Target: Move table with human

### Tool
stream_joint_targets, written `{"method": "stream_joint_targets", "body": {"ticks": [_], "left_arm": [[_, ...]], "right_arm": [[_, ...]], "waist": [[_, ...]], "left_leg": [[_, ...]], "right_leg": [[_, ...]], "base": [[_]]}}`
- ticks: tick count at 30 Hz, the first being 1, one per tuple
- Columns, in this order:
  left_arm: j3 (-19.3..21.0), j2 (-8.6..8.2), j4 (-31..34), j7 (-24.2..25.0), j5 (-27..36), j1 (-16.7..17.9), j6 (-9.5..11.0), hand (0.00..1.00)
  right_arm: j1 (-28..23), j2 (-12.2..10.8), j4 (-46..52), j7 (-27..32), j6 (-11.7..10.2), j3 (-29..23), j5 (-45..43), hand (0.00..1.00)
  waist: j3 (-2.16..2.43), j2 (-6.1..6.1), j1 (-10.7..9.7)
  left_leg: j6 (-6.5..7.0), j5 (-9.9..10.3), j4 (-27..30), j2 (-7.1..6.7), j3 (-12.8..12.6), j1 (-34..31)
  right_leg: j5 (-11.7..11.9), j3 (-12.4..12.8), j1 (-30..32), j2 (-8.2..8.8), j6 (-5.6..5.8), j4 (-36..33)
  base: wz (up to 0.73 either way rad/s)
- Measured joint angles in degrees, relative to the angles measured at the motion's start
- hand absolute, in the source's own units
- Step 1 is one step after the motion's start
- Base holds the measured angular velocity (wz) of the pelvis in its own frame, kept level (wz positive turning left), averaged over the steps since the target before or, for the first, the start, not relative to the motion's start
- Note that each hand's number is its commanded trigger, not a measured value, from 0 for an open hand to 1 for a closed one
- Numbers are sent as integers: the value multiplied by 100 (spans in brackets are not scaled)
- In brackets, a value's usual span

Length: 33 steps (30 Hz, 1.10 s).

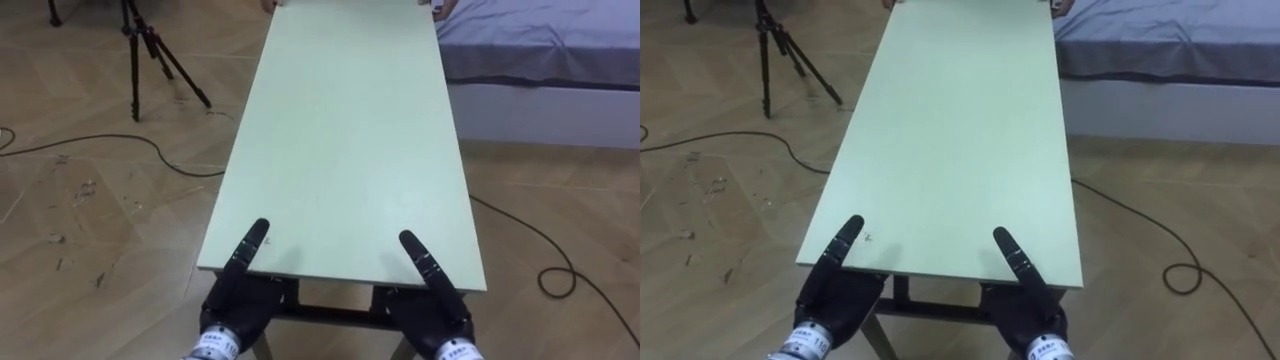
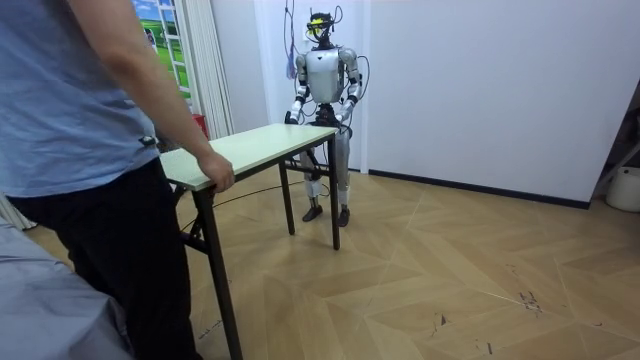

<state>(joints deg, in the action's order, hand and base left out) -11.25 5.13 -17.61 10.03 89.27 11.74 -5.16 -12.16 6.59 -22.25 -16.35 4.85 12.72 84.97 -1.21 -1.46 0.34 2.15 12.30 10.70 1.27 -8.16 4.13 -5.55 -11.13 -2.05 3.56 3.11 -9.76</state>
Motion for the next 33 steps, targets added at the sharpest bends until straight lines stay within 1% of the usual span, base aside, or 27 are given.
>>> {"method": "stream_joint_targets", "body": {"ticks": [6,9,11,12,14,16,25,33], "left_arm": [[27,2,75,-103,-40,0,0,100],[52,6,74,-120,-263,2,0,100],[55,-11,62,-341,-394,8,-25,100],[55,-7,61,-460,-393,11,-84,100],[55,1,59,-547,-390,32,-109,100],[53,2,69,-561,-399,48,-112,100],[50,3,65,-713,-699,52,-84,100],[52,-14,92,-703,-806,95,-73,100]], "right_arm": [[3,-23,8,-14,6,-9,4,100],[18,-33,9,-4,7,-8,-9,100],[33,-48,8,285,21,-8,-107,100],[33,-47,8,384,21,-8,-124,100],[28,-42,14,417,20,-5,-240,100],[27,-34,30,426,20,0,-342,100],[61,-48,30,539,23,1,-455,100],[30,-43,82,545,17,-2,-495,100]], "waist": [[12,19,11],[13,22,30],[12,24,54],[11,25,84],[7,41,104],[7,66,100],[2,68,79],[-8,34,78]], "left_leg": [[-1,-1,15,-1,-4,-43],[-1,-2,12,-1,-52,-43],[-1,-2,-6,-1,-62,-49],[-1,-2,-9,-8,-76,-48],[-1,-2,-10,-13,-95,-41],[-1,-2,-10,-14,-102,-33],[-1,-2,-16,-6,-112,-31],[-4,1,-99,-15,-107,-26]], "right_leg": [[4,1,51,1,-6,-3],[4,36,70,1,-7,-10],[4,57,92,1,-7,-6],[4,91,99,-6,-7,-5],[4,126,105,-17,-6,-3],[4,168,100,-22,-7,-2],[-1,238,101,-24,-12,9],[-1,191,101,-42,-12,8]], "base": [[-1],[-6],[-4],[-5],[-6],[-2],[0],[0]]}}
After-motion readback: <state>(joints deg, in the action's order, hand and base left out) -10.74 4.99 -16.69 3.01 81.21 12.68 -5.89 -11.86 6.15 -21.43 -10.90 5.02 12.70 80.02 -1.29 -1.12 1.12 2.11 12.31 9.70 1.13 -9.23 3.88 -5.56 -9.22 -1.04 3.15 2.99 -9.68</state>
